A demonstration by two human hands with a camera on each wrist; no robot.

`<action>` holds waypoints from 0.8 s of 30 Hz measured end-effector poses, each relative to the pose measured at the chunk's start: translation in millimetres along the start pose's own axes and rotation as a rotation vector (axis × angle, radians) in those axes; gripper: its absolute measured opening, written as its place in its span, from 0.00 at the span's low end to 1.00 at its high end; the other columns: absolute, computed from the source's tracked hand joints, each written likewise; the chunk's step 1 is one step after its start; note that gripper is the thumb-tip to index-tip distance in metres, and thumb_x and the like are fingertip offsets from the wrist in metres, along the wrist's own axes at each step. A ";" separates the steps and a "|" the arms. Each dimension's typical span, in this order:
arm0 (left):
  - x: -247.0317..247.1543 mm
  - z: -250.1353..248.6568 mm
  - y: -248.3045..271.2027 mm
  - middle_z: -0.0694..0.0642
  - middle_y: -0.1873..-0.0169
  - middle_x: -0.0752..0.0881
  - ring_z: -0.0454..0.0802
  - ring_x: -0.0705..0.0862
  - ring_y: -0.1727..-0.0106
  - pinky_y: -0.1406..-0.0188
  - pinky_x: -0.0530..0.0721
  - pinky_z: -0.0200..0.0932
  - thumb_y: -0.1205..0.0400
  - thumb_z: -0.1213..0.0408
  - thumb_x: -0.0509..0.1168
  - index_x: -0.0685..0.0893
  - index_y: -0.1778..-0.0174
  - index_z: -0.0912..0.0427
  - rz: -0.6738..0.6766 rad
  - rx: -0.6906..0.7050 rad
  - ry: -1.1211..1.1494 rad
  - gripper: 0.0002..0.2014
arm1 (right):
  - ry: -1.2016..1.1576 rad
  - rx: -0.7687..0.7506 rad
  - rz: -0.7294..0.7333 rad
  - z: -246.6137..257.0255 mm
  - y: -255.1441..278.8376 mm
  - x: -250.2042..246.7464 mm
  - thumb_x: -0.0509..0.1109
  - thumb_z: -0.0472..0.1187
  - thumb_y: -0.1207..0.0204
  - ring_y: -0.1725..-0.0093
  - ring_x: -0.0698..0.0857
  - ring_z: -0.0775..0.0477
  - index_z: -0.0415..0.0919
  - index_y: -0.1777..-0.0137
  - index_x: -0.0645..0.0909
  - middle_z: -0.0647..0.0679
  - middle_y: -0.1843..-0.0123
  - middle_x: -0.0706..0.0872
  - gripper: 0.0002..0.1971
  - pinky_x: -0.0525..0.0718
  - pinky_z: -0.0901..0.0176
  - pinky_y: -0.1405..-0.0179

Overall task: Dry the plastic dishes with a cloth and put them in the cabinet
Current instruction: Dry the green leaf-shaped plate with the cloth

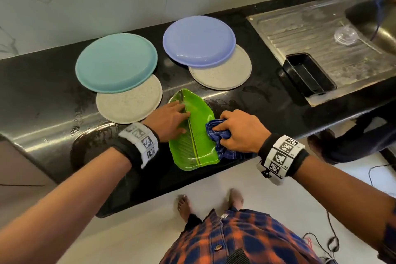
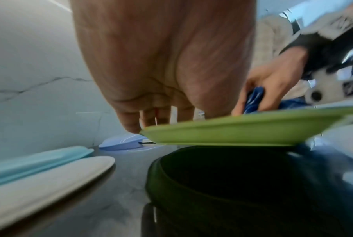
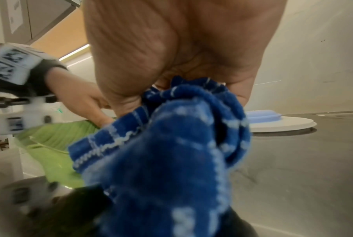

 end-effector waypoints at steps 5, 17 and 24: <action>23.9 -36.4 54.5 0.65 0.17 0.63 0.63 0.55 0.14 0.17 0.45 0.50 0.16 0.36 0.57 0.70 0.18 0.57 -0.199 -0.195 0.155 0.36 | 0.045 -0.036 0.012 1.5 -6.6 -1.9 0.69 0.58 0.28 0.49 0.77 0.47 0.61 0.32 0.84 0.54 0.46 0.79 0.23 0.69 0.56 0.62; 48.4 -71.4 71.3 0.62 0.49 0.86 0.64 0.83 0.47 0.47 0.86 0.56 0.27 0.60 0.75 0.88 0.39 0.60 -0.232 -0.289 0.051 0.20 | -0.023 -0.124 0.032 6.0 -1.8 -4.0 0.64 0.60 0.29 0.58 0.75 0.49 0.59 0.33 0.85 0.53 0.54 0.73 0.24 0.72 0.57 0.62; 49.8 -81.4 72.2 0.64 0.42 0.88 0.63 0.86 0.39 0.37 0.84 0.54 0.30 0.52 0.81 0.91 0.42 0.56 -0.273 -0.376 0.155 0.22 | -0.016 -0.149 0.036 12.9 -10.6 -13.3 0.69 0.58 0.28 0.51 0.81 0.46 0.59 0.37 0.86 0.54 0.52 0.75 0.20 0.76 0.56 0.59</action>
Point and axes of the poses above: each hand's wrist, its own y-axis away from the middle knuckle, its own x-axis out of the palm, z = x × y, the point moved 4 cm from there along -y, towards the middle knuckle
